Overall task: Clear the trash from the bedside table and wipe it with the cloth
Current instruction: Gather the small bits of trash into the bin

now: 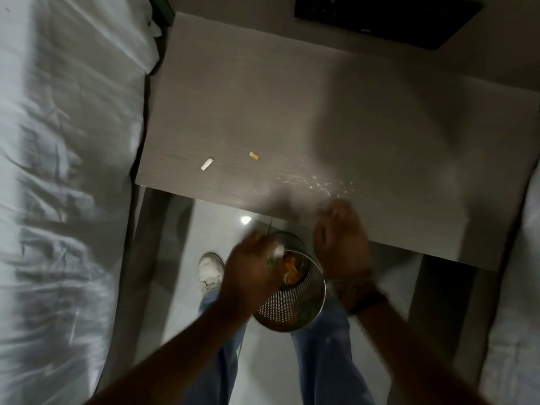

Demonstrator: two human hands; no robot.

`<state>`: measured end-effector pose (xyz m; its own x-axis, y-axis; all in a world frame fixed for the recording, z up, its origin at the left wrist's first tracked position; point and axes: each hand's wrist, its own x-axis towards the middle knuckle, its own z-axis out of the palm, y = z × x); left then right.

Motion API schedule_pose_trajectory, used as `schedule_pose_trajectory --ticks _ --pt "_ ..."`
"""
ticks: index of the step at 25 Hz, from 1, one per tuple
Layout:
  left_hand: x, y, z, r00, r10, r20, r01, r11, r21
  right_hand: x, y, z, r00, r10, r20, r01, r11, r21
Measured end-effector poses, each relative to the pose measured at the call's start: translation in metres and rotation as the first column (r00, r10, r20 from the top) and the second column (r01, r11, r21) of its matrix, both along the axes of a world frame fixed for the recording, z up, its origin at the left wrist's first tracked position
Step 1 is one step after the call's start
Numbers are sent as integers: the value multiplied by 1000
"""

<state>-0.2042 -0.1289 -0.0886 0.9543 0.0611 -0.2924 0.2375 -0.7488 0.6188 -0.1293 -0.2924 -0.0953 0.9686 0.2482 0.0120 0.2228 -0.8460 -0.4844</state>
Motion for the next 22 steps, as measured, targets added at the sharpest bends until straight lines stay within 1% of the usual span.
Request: schedule_pose_trajectory --ticks 1,2,3,4,5,6,7,8,9,10,11,13,14,15,16,17,19,20,22 --pt "-22 -5 -5 995 15 -100 -18 1000 -26 -44 2 0 996 27 -84 -25 999 28" --pt "-39 -5 -13 979 55 -194 -65 997 -47 -77 2 -4 976 33 -217 -17 997 74" --pt "-50 -4 -21 963 95 -251 -114 991 -65 -96 2 -10 920 22 -392 27 992 120" --pt "-55 -3 -27 957 100 -272 -122 990 -65 -106 -1 -19 850 31 -525 43 991 129" --pt "-56 0 -29 962 73 -263 -90 994 -54 -108 2 -24 784 74 -616 1 993 120" --pt "-55 2 -30 977 20 -211 -26 999 -26 -104 5 -28 763 124 -635 -96 992 79" --pt "-52 2 -32 990 -46 -132 49 999 16 -96 7 -27 763 163 -625 -188 982 27" --pt "-45 6 -31 995 -87 -53 91 993 73 -85 13 -24 788 209 -579 -261 965 -6" --pt "-37 12 -30 995 -96 17 93 987 135 -69 20 -19 816 250 -521 -307 951 -24" --pt "-26 19 -29 993 -71 95 51 978 200 -52 27 -14 851 271 -450 -322 946 -38" --pt "-13 27 -27 983 -17 181 -31 965 260 -32 34 -9 883 262 -390 -308 950 -59" --pt "19 50 -23 934 154 322 -260 911 321 13 56 -6 944 187 -270 -206 978 -40" --pt "37 65 -21 904 244 351 -362 873 326 35 70 -8 960 152 -235 -160 987 -15" --pt "54 82 -21 883 328 336 -434 842 320 56 86 -10 964 129 -231 -131 991 5" --pt "71 99 -22 883 383 271 -459 828 324 73 102 -13 964 118 -239 -117 993 19" --pt "86 115 -24 909 379 176 -418 832 366 88 119 -17 962 112 -250 -114 993 5" --pt "112 132 -29 963 270 -10 -232 848 476 108 140 -24 967 101 -235 -132 984 -118" --pt "120 137 -31 972 232 -44 -181 854 489 111 149 -27 971 99 -217 -141 971 -190" --pt "130 141 -37 977 214 0 -192 878 439 113 161 -32 975 104 -198 -159 944 -289"
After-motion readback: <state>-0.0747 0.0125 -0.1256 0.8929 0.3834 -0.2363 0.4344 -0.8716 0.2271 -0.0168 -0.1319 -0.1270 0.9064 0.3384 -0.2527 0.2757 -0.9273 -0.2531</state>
